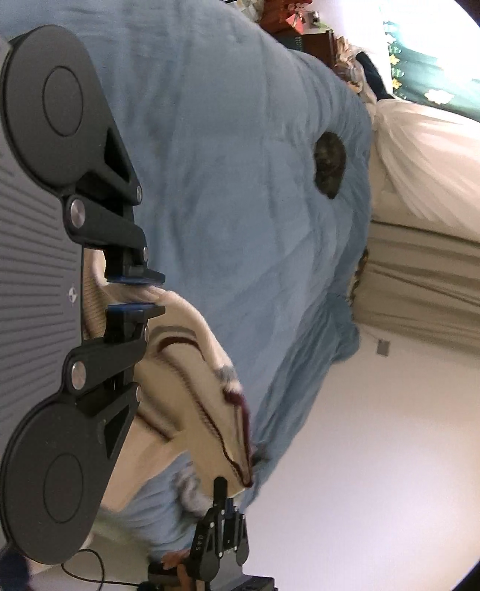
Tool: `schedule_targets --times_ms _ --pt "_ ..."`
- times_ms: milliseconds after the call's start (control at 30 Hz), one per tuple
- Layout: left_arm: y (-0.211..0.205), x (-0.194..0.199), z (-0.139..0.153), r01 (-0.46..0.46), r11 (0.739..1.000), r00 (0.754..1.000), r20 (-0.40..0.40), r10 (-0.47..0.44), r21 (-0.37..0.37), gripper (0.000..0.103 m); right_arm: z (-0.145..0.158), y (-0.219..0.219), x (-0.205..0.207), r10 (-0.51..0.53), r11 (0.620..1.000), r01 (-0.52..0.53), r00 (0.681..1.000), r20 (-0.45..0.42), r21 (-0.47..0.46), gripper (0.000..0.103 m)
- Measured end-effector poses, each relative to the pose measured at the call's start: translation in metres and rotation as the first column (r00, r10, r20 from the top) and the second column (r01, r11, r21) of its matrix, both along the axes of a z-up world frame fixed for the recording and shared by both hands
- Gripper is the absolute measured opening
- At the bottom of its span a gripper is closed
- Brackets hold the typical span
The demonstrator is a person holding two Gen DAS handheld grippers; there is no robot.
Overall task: Fold clothes
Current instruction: 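Lift the side edge with both grippers, fold it over the vest body, open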
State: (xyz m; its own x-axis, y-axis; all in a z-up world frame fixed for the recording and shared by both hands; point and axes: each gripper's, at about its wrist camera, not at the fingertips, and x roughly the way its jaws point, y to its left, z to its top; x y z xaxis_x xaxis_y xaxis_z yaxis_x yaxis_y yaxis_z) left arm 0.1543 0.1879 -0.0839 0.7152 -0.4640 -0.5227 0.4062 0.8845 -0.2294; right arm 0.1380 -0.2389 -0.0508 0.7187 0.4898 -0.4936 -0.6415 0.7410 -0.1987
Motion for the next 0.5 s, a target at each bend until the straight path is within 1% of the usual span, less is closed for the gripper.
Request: schedule_targets --times_ms 100,200,267,333,400,467,500 --pt "-0.006 -0.03 -0.021 0.009 1.0 1.0 -0.029 -0.009 0.016 0.01 -0.028 -0.011 -0.044 -0.014 1.0 0.013 1.0 -0.017 -0.009 0.011" --pt "-0.014 -0.06 -0.044 0.028 0.998 0.998 -0.052 -0.025 0.05 0.01 -0.061 -0.023 -0.081 -0.026 0.999 0.024 0.999 -0.048 -0.026 0.011" --pt "-0.021 -0.073 -0.064 0.049 0.995 0.994 -0.103 -0.04 0.085 0.012 -0.087 -0.027 -0.1 -0.043 0.998 0.039 0.997 -0.067 -0.059 0.012" --pt "-0.025 -0.079 -0.081 0.053 0.993 0.987 -0.157 -0.036 0.105 0.012 -0.109 -0.032 -0.113 -0.064 0.996 0.058 0.994 -0.093 -0.072 0.013" --pt "-0.026 -0.085 -0.093 0.046 0.992 0.981 -0.19 -0.023 0.117 0.012 -0.12 -0.038 -0.12 -0.089 0.995 0.084 0.989 -0.115 -0.052 0.015" --pt "-0.021 -0.092 -0.095 0.02 0.995 0.982 -0.191 -0.002 0.094 0.013 -0.124 -0.046 -0.124 -0.115 0.993 0.114 0.983 -0.14 -0.014 0.017" --pt "-0.02 -0.097 -0.095 0.01 0.997 0.982 -0.19 0.005 0.079 0.015 -0.123 -0.051 -0.124 -0.128 0.991 0.132 0.979 -0.158 0.014 0.019"
